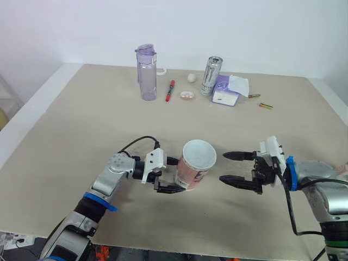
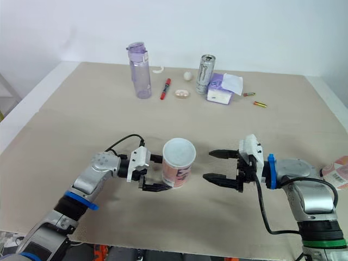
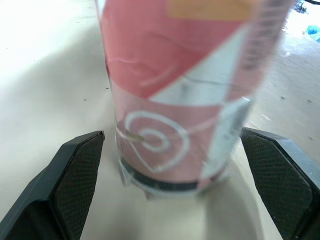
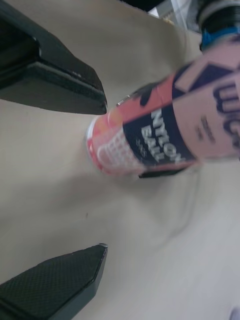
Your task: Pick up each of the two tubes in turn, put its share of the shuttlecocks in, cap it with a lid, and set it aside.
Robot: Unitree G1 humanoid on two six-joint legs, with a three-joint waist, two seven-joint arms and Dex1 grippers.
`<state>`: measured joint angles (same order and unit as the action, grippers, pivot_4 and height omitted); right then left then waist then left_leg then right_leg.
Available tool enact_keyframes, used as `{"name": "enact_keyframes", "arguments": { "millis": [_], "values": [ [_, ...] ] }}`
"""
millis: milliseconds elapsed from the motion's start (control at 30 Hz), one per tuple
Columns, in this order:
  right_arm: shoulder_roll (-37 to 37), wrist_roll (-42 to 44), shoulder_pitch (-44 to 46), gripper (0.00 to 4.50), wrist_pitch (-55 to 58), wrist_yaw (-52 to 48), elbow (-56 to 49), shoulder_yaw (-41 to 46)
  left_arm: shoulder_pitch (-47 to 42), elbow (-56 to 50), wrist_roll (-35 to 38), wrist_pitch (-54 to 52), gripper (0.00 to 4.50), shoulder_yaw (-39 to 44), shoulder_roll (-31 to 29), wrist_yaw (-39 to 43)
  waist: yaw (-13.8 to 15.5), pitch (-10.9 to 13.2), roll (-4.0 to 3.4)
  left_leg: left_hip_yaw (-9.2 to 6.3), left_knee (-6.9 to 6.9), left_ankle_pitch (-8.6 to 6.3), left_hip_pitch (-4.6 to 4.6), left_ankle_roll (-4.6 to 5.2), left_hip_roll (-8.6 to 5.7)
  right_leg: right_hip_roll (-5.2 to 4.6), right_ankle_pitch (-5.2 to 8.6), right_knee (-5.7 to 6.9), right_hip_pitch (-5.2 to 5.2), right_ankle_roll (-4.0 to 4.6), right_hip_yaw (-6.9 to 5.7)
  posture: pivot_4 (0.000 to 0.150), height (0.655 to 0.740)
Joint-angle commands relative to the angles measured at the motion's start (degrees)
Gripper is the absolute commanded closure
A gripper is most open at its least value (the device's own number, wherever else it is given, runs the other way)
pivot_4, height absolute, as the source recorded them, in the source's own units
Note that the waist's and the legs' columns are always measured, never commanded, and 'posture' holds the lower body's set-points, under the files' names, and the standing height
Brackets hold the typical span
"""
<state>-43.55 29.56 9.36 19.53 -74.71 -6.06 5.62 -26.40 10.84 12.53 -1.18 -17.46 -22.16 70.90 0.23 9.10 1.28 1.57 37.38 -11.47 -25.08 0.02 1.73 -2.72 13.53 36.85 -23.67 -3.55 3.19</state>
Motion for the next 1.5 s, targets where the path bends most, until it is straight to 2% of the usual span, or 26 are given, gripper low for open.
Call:
{"name": "enact_keyframes", "arguments": {
  "millis": [33,767,1500],
  "values": [
    [1.0,-0.2,-0.1,0.03,-2.3,-0.2,-1.7,-1.2,0.9,-5.1,2.8,-0.8,0.0,2.4,-1.5,0.6,0.0,0.0,-0.01,0.0,0.0,0.0,0.0,0.0,0.0,0.0,0.0,0.0,0.0,0.0,0.0,0.15,0.74],
    [13.0,-6.9,5.1,0.03,-12.5,5.4,0.1,-12.0,10.3,-18.4,9.2,-7.9,0.0,7.8,-11.3,1.6,-0.1,0.1,0.05,0.02,0.05,0.0,0.08,-0.01,0.13,0.1,0.01,0.11,0.0,0.02,-0.01,0.15,0.74],
    [17.6,-8.7,10.5,0.03,-15.9,4.0,7.4,-16.4,11.5,-20.3,8.7,-8.2,0.0,7.6,-12.2,-0.7,-0.1,0.1,0.05,0.04,0.07,0.01,0.15,-0.01,0.37,0.35,-0.03,0.17,0.01,0.13,0.0,0.15,0.74]
  ]
}}
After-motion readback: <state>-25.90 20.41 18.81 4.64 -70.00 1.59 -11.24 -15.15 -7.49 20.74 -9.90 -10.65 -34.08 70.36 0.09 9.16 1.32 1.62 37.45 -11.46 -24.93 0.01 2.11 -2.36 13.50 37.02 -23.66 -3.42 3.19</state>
